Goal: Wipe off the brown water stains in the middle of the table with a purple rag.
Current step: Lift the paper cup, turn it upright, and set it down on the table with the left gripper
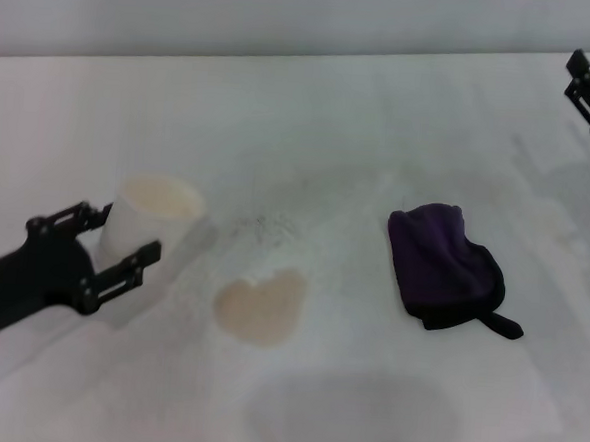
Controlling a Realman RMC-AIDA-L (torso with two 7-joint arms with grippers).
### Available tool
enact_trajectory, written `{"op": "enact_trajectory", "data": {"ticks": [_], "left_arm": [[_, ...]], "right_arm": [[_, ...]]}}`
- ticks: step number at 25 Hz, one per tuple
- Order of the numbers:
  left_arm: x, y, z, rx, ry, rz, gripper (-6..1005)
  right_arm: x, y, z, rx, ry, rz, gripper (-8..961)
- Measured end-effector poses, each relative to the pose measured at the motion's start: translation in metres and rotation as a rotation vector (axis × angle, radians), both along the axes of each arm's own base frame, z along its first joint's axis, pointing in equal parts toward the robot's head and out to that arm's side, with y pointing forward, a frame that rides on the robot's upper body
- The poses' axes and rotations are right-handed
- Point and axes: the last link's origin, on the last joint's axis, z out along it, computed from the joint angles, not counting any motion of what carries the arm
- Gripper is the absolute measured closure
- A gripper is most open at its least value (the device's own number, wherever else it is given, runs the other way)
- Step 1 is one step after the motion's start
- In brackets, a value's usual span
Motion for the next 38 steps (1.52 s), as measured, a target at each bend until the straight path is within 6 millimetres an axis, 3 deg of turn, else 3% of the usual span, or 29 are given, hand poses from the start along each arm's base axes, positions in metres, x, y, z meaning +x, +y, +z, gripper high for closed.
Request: {"op": "enact_trajectory", "data": {"ticks": [8,38], "left_arm": [[-0.028,-0.031,-0.002,0.105,0.033,0.050,363],[-0.043,-0.055,-0.020,0.149,0.068,0.113,364]], "right_arm": [[-0.001,-0.002,-0.006,-0.045,-0.035,0.017,82],[0.004,0.006,-0.008,-0.066,-0.079,-0.029,83]]}}
